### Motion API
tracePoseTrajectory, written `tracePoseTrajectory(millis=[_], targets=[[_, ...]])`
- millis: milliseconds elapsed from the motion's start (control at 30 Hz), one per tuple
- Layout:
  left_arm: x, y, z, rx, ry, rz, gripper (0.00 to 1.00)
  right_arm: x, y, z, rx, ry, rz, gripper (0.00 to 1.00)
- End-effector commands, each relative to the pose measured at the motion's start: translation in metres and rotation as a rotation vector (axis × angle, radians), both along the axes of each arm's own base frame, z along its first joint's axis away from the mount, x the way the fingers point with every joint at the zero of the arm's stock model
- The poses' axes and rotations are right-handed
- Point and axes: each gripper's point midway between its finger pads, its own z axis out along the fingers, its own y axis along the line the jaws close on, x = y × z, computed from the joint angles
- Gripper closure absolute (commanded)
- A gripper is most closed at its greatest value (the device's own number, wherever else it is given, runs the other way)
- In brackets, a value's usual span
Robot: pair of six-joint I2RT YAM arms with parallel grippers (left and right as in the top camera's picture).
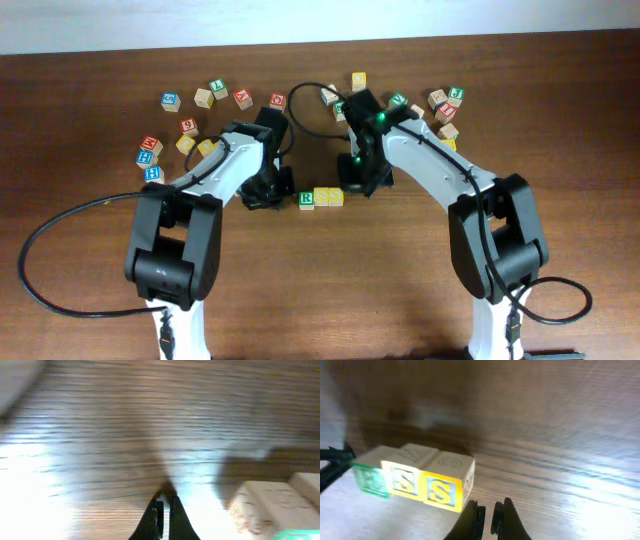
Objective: Spell out RSS
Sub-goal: 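Raise both grippers away from the aligned block row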
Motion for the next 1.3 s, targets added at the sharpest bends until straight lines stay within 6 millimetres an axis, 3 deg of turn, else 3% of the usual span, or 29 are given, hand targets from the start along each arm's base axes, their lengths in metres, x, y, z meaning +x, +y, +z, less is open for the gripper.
tracePoseTrajectory(millis=[0,100,267,500,633,867,1133,1267], targets=[[0.019,0.031,0.004,0.059,-0.025,0.074,1.00,0.029,0.009,0.034,0.002,-0.115,0.032,0.96],[0.025,0.052,0.007,0.060,-0.021,0.131,1.00,0.043,0.018,0.047,0.034,-0.175,0.036,0.96],[0.023,0.068,0.007,0.065,-0.001,0.171,1.00,0.046,0.026,0.038,0.066,-0.166,0.043,0.96],[0.018,0.069,0.008,0.071,0.020,0.169,1.00,0.038,0.048,0.009,0.097,-0.109,0.085,0.96],[0.018,0.069,0.008,0.071,0.020,0.169,1.00,0.035,0.054,0.003,0.081,-0.111,0.101,0.96],[0.019,0.070,0.008,0.070,0.016,0.173,1.00,0.050,0.052,0.032,0.053,-0.166,0.091,0.96],[0.021,0.085,0.008,0.070,0.020,0.212,1.00,0.035,0.068,0.013,0.039,-0.124,0.131,0.96],[0.021,0.085,0.008,0.069,0.019,0.179,1.00,0.036,0.066,0.019,0.019,-0.133,0.131,0.96]])
